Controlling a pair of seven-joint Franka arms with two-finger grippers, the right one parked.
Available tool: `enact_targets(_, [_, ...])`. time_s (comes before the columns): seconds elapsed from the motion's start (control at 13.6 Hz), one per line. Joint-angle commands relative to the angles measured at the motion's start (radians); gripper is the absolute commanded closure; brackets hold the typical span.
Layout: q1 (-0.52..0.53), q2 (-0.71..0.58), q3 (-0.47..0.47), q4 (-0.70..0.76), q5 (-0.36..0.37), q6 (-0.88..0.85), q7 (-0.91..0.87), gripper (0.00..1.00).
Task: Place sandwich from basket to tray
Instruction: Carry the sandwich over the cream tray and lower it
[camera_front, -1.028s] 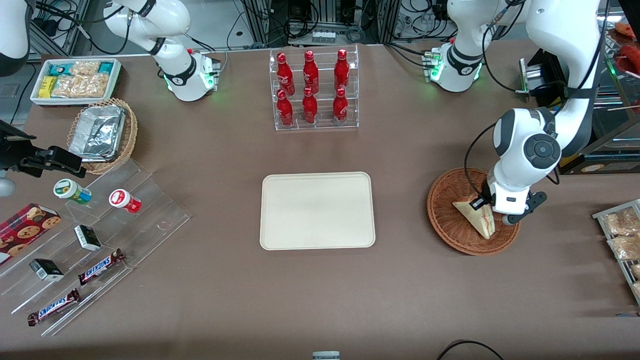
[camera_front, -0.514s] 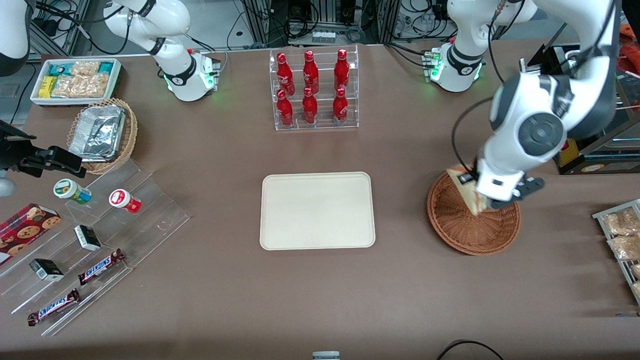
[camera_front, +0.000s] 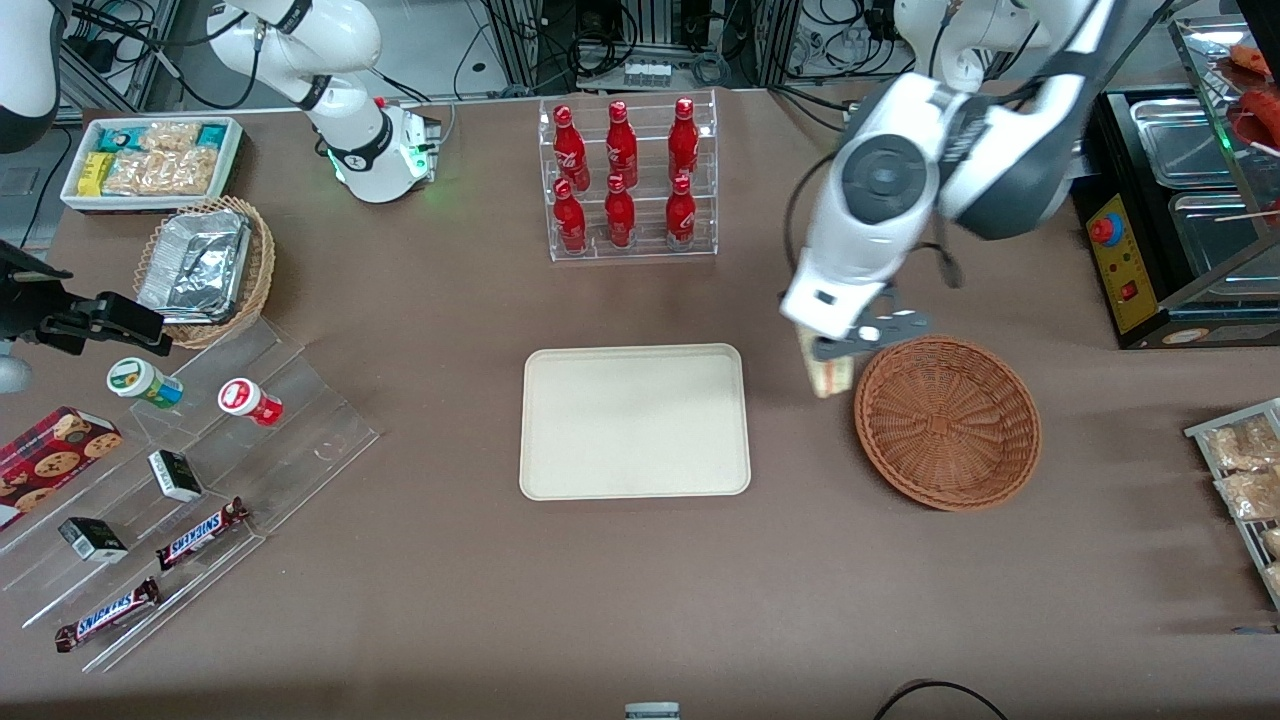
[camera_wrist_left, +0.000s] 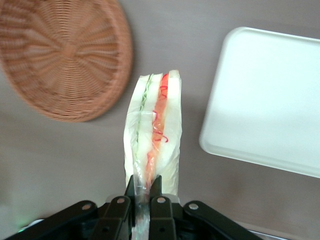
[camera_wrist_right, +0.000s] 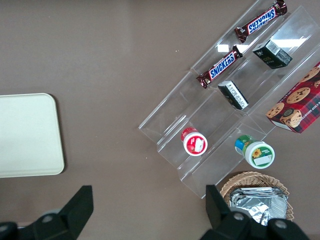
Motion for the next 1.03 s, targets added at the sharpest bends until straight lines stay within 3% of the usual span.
enact_targets(0.0, [-0.108, 0.155, -0.003, 0.135, 0.008, 0.037, -0.064, 1.00])
enact_targets(0.15, [-0.203, 0.263, 0.002, 0.222, 0.028, 0.047, -0.109, 1.00])
enact_targets(0.22, [-0.249, 0.322, 0.006, 0.269, 0.080, 0.057, -0.152, 1.00])
enact_targets(0.44, [-0.279, 0.445, 0.000, 0.320, 0.123, 0.157, -0.180, 1.00])
enact_targets(0.59, [-0.314, 0.487, 0.008, 0.321, 0.136, 0.229, -0.174, 1.00])
enact_targets(0.73, [-0.316, 0.525, 0.006, 0.323, 0.217, 0.261, -0.185, 1.00])
enact_targets(0.95, [-0.329, 0.555, 0.008, 0.336, 0.234, 0.294, -0.200, 1.00])
